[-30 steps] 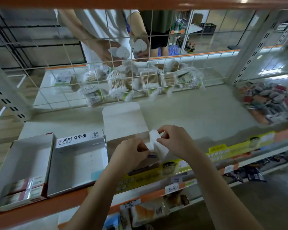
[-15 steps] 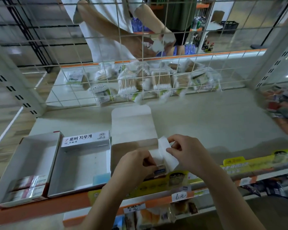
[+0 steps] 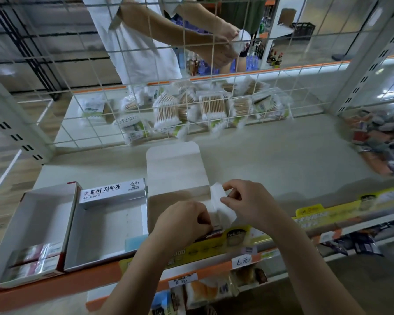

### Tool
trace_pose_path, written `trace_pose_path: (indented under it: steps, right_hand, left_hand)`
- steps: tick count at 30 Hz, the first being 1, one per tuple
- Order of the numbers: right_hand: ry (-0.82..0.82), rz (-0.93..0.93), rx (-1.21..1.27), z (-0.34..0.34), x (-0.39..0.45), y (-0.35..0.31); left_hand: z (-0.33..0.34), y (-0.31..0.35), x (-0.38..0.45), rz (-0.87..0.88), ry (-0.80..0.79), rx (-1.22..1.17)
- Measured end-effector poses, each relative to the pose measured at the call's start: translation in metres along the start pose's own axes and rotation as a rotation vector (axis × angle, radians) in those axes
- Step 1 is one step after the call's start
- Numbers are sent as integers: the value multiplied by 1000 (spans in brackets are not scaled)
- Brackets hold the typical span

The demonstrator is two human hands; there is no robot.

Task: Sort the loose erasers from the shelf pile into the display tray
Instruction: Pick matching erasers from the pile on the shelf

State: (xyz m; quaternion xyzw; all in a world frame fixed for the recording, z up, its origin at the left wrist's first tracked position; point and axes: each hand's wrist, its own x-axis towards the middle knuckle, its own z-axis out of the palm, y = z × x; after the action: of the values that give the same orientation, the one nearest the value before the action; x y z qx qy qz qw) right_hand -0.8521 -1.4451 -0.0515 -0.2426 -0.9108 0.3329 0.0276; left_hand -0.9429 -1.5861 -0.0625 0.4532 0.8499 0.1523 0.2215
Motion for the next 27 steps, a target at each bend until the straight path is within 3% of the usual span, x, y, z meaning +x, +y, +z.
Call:
trace_pose_path:
  steps: [3, 7, 12, 18, 27]
  right_hand:
    - [34, 29, 7, -4, -1, -5]
    - [163, 60, -78, -17, 2, -3]
    - [220, 93, -283, -43, -4, 21]
    - [233, 269, -447, -81, -31, 75]
    - [236, 478, -406, -159, -68, 183]
  left_hand:
    - [-6, 6, 2, 21, 23, 42]
    - [-25, 19, 12, 104, 170, 129]
    - [-36, 64, 31, 369, 303, 248]
    - [-12, 128, 70, 548, 187, 345]
    - [47, 227, 149, 646, 114, 460]
